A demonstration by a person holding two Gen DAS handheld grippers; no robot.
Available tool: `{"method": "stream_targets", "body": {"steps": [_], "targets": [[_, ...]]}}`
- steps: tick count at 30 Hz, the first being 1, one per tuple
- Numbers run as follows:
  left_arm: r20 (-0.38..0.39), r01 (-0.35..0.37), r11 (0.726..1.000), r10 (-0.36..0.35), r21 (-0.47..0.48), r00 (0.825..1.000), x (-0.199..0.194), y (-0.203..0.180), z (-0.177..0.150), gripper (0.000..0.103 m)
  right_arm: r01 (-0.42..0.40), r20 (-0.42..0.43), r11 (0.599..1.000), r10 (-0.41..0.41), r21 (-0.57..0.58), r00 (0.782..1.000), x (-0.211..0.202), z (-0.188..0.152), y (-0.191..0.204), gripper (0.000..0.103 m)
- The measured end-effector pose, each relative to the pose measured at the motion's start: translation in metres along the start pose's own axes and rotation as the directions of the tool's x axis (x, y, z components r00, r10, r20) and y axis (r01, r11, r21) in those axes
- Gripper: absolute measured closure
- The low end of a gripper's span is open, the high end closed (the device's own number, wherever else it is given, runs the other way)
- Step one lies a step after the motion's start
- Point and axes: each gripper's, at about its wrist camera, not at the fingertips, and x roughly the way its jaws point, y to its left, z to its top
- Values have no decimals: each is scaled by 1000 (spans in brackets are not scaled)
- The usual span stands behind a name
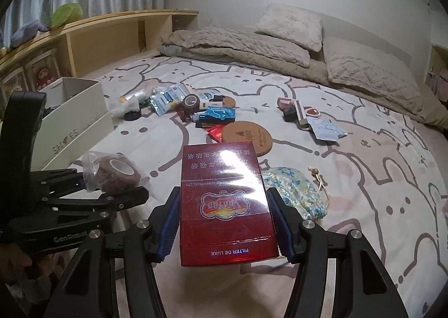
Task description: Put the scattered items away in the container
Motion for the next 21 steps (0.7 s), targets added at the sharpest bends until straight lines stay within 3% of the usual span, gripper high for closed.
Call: {"method": "stream_targets", "body": {"steps": [21], "targets": [[68,-9,1000,8,7,998,-46,-12,-13,55,22,62,999,-24,32,998,-39,-7,17,43]]}}
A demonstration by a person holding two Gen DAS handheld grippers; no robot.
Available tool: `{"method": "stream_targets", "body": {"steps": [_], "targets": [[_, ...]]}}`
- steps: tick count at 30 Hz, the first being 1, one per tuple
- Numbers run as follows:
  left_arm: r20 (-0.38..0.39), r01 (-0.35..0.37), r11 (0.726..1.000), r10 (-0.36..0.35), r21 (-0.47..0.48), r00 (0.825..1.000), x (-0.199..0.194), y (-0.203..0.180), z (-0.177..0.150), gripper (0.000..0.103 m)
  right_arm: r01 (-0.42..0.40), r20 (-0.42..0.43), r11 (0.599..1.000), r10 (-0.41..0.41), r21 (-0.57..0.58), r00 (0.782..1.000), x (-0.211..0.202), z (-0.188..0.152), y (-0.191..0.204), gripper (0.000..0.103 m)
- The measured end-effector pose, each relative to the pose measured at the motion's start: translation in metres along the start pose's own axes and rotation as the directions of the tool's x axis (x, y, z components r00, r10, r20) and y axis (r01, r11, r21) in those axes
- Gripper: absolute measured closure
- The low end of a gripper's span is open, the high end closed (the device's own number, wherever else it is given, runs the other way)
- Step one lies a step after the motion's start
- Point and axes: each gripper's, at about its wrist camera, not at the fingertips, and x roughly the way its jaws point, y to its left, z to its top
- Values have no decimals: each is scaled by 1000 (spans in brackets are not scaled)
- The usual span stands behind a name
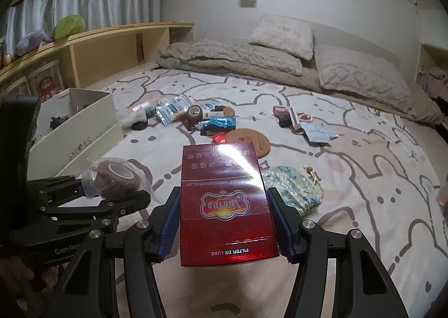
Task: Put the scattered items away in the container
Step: 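Swing the left tool's clear bag and right tool's red box over the white box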
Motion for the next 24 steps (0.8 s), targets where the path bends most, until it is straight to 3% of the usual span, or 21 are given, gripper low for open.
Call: {"method": "stream_targets", "body": {"steps": [15,24], "targets": [[102,-25,999,29,-37,994,-53,24,19,55,-32,98,998,36,-46,995,-25,31,39,43],[177,-61,996,71,-61,982,-90,43,29,55,-77,143,994,87,-73,986,-35,47,67,43]]}}
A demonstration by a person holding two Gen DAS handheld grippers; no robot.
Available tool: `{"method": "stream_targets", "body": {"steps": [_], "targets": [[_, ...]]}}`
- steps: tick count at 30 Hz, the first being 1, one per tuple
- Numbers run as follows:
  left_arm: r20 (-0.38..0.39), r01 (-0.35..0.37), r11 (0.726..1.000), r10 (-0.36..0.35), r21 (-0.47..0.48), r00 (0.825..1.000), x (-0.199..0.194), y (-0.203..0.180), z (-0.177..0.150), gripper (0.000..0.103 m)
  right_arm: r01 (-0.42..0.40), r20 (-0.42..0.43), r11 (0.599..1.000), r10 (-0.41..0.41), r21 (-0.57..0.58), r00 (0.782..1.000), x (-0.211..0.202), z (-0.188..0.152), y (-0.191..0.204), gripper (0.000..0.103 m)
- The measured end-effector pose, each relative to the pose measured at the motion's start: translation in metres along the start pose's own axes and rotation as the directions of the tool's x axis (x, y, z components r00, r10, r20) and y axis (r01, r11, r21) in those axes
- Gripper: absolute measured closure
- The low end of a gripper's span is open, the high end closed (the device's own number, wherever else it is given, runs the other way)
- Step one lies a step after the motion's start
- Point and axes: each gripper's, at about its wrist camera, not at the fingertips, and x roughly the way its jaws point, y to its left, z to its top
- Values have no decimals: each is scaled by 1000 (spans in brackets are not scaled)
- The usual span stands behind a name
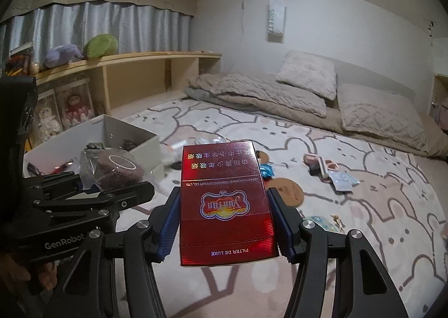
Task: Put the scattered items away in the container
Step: 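Swing the left tool's clear bag and right tool's red box over the white box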
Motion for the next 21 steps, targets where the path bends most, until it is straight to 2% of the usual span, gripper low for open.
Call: {"method": "stream_targets", "body": {"steps": [10,21], "targets": [[56,-65,997,67,-32,996,-28,32,8,55,-40,44,999,40,-19,998,-4,21,20,43],[109,-165,983,173,-82,979,-59,85,28,55,-119,65,993,117,20,991,1,46,29,43]]}}
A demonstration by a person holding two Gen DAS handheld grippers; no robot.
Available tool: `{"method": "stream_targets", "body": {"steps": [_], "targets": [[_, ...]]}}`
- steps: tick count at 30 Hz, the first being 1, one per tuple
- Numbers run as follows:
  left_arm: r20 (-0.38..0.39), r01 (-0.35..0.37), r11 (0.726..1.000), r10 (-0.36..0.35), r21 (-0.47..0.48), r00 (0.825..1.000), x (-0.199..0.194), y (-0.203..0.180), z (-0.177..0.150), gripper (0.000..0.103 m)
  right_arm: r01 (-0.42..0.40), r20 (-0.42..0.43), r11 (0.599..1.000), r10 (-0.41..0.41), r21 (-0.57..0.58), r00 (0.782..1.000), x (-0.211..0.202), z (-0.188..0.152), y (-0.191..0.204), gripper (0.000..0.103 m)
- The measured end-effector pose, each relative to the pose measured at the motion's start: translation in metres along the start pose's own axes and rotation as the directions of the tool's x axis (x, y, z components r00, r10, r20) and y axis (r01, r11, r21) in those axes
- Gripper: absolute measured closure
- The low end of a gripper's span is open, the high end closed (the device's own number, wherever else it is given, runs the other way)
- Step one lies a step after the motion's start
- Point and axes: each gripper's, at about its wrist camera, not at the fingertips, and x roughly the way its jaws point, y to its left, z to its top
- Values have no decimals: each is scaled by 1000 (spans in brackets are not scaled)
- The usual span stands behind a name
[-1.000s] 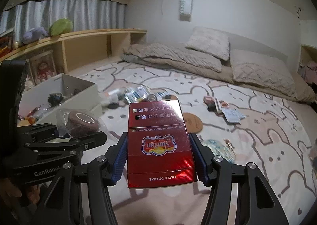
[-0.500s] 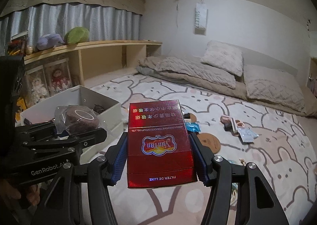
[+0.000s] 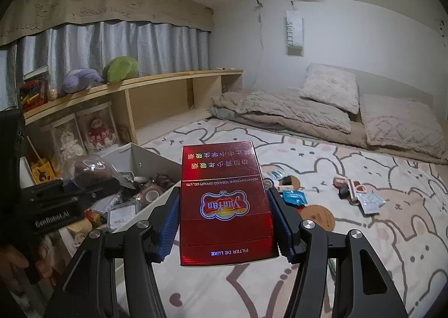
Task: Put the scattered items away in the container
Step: 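Swing the left tool's clear bag and right tool's red box over the white box, then lower the clear bag with the left tool while the right lowers the red box into the box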
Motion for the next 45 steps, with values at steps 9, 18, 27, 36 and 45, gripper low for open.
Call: {"method": "stream_targets", "body": {"steps": [9,18,27,36,45], "targets": [[51,-76,997,78,-27,996,-17,40,21,55,-71,19,997,71,2,997,6,19,16,43],[71,-115,991,120,-70,990,-34,73,30,55,-167,4,986,167,-3,986,14,27,33,43],[16,-175,976,179,-131,984,-38,115,12,55,-255,-34,967,255,12,966,25,24,51,43],[-94,-278,951,267,-136,959,-25,154,-17,55,-293,-83,956,291,-12,953,38,17,72,43],[-185,-345,930,319,-128,929,-10,184,-36,55,-329,-124,943,321,-48,939,50,10,99,43]]}}
